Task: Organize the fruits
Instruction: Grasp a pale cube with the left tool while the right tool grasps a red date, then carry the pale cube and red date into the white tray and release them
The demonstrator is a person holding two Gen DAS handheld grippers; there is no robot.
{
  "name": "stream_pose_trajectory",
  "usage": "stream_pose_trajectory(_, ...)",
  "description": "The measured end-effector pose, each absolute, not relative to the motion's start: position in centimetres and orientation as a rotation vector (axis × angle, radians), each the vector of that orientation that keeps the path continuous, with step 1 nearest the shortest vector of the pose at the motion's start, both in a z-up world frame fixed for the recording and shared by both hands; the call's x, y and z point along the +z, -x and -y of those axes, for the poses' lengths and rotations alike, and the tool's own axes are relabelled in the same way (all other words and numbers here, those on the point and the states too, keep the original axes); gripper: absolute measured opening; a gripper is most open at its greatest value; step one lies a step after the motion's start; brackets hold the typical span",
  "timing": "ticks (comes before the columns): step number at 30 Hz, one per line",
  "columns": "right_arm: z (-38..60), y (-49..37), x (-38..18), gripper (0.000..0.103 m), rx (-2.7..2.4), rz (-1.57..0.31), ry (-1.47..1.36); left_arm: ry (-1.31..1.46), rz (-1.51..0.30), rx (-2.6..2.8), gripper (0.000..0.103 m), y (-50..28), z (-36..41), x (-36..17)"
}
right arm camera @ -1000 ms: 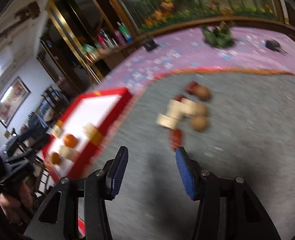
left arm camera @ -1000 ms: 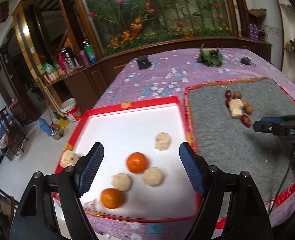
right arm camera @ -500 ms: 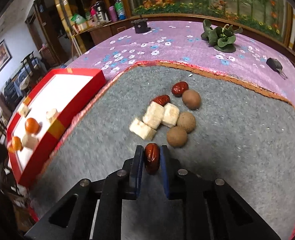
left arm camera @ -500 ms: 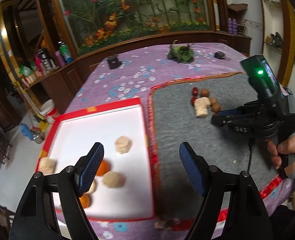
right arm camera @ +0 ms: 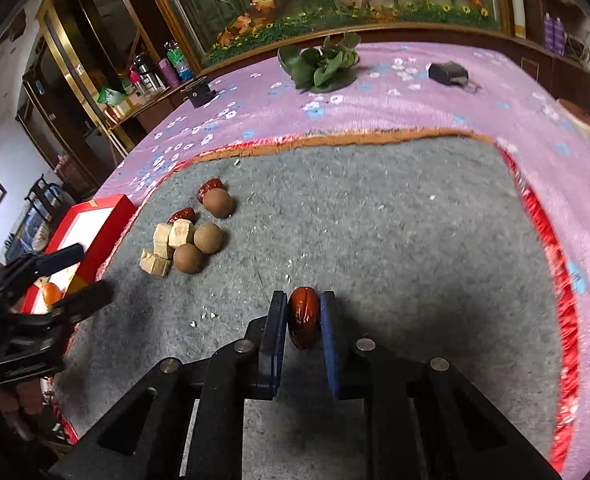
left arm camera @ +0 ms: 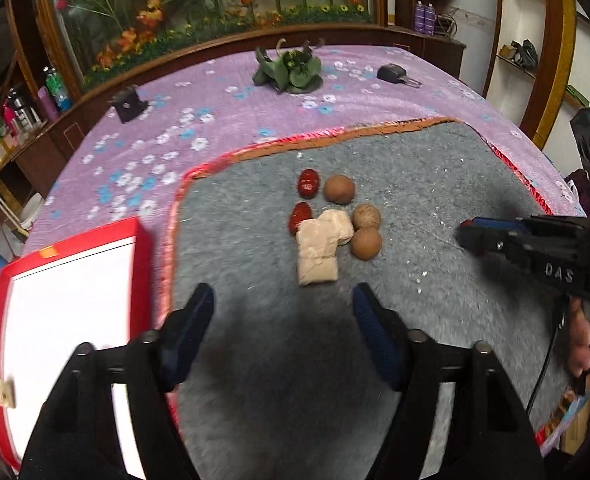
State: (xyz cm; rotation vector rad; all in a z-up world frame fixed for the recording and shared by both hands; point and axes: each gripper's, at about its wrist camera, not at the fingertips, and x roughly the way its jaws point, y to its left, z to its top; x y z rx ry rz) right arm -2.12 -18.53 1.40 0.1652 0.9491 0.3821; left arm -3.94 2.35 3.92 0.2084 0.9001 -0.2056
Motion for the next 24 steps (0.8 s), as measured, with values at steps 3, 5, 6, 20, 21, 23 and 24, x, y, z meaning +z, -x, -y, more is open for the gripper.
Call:
stream_pose_trajectory(3, 19.0, 1.9, 1.2, 0.021, 0.401, -0.945, -0.185, -0.234, -0.918, -0.209, 0.060, 3.3, -1.4, 3.3)
stream_pose_trajectory(5, 19.0, 1.9, 1.2, 0.022, 0.403, -0.947, -0.191, -0.243, -0.934, -0.214, 0.057, 2.9, -1.2, 2.9)
stream_pose_trajectory(6, 19.0, 1.9, 1.2, 0.022, 0.403, -0.948, -0.190, -0.246, -0.939, -0.216, 0.057, 2.8, -1.1, 2.8)
stream_pose_trajectory(20, 18.5, 2.5, 1.5, 0.032, 0.437, -0.969, -0.145, -0.191, -0.979, -0.268, 0.034, 1.6, -1.2, 1.6)
stream_pose_trajectory(21, 18.5, 2.5, 1.5, 0.032, 0.430, -0.969, -0.137, -0.189, -0.976, -0.270, 0.033, 1.7, -1.3, 1.6)
stream_pose_trajectory(23, 18.3, 2.5, 1.5, 0.024, 0.404, -0.969, -0.113, -0.184, -0.969, -0.275, 0.030, 1.8, -1.4, 1.7)
stream_pose_trajectory(24, 18.3, 2.5, 1.5, 0.018, 0.388, -0.969, -0.103, -0.181, -0.966, -0.278, 0.028, 1.9, -1.5, 1.8)
